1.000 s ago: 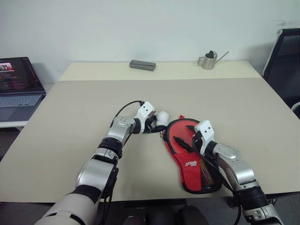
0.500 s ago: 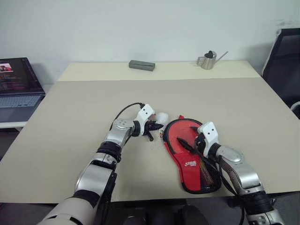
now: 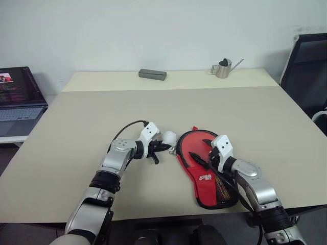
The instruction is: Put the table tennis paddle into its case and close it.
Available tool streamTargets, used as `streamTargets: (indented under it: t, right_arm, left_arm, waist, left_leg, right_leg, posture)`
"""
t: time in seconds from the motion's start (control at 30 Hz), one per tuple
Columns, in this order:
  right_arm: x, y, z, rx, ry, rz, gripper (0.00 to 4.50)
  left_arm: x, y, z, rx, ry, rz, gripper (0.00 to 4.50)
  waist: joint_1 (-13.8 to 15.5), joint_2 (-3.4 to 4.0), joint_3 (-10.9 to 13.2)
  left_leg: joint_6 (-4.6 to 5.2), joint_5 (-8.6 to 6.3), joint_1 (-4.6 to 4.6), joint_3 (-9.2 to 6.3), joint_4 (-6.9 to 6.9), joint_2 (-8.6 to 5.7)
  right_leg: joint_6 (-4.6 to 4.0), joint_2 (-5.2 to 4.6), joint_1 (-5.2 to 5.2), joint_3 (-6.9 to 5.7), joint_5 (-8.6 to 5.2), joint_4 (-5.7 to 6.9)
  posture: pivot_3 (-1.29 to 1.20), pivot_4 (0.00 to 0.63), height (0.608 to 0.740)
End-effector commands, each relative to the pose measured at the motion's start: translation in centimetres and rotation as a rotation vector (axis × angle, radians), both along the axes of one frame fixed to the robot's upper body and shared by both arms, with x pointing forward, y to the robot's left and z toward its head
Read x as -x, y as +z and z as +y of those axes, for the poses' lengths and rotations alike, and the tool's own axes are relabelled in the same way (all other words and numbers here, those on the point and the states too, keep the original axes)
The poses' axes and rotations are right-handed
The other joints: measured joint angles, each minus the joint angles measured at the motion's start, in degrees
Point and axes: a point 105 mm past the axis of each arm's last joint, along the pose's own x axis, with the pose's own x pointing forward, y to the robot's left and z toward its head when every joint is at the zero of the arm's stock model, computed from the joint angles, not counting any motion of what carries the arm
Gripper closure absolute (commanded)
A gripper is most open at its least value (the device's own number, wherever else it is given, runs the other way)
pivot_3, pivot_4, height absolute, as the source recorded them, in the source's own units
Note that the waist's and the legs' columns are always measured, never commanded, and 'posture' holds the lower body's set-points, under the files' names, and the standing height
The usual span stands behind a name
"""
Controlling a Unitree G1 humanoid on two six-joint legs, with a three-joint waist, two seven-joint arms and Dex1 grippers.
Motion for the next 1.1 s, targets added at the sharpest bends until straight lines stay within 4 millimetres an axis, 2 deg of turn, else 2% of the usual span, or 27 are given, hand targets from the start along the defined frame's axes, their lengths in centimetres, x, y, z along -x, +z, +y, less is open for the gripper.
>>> streamTargets:
  t: [0.03,0.2,0.37,0.5,0.63,0.9,1.1]
  right_arm:
    - [0.9,-3.9,0.3,0.027,0.031,0.177,0.00]
    - [0.7,-4.6,0.2,0.062,0.020,0.190,0.00]
    - [0.4,-4.8,0.5,0.063,0.002,0.190,0.00]
    - [0.5,-4.9,1.0,0.069,0.007,0.186,0.00]
    - [0.3,-4.7,1.4,0.060,-0.007,0.182,0.00]
    - [0.6,-5.1,2.2,0.057,0.001,0.193,0.00]
    - [0.7,-5.3,2.9,0.054,0.003,0.198,0.00]
  left_arm:
    - [0.2,1.9,0.2,0.022,-0.003,-0.049,4.50]
    - [0.2,2.8,1.0,0.000,0.000,-0.061,4.50]
    - [-1.3,3.9,0.7,-0.001,0.036,-0.130,4.50]
    - [-1.9,3.8,-0.6,-0.017,-0.005,-0.160,4.50]
    - [-1.9,2.6,-1.9,-0.073,-0.082,-0.158,4.50]
    - [-4.1,2.7,-2.4,-0.129,-0.033,-0.247,4.50]
    - [-5.7,3.9,-1.7,-0.136,0.042,-0.305,4.50]
  waist:
    - [0.0,-0.05,0.0]
    - [0.0,-0.26,-0.2]
    - [0.1,-0.46,-0.4]
    - [0.1,-0.52,-0.5]
    - [-0.1,-0.52,-0.5]
    - [-0.2,-0.57,-0.5]
    - [-0.5,-0.58,-0.5]
  left_leg:
    - [0.00,0.00,0.08,-0.03,0.01,0.03]
    - [-0.03,0.01,0.24,-0.10,0.03,0.28]
    - [-0.06,0.02,0.27,-0.05,0.04,0.58]
    - [-0.09,0.03,0.33,-0.02,0.03,0.83]
    - [-0.09,0.03,0.41,0.00,-0.02,0.93]
    - [-0.09,0.03,0.44,-0.01,-0.02,0.96]
    - [-0.10,0.02,0.46,-0.01,-0.08,1.05]
  right_leg:
    - [0.04,0.02,0.11,-0.03,-0.03,-0.03]
    - [0.02,0.27,0.30,-0.08,-0.02,-0.11]
    - [-0.12,0.51,0.35,-0.09,0.08,-0.24]
    - [-0.29,0.57,0.36,-0.08,0.18,-0.28]
    - [-0.30,0.65,0.37,-0.08,0.17,-0.27]
    - [-0.29,0.66,0.38,-0.08,0.18,-0.26]
    - [-0.28,0.74,0.36,-0.09,0.18,-0.27]
  posture:
    - [0.00,0.150,0.740]
    - [0.00,0.150,0.740]
    - [0.00,0.150,0.740]
    - [0.00,0.150,0.740]
    - [0.00,0.150,0.740]
    - [0.00,0.150,0.740]
    - [0.00,0.150,0.740]
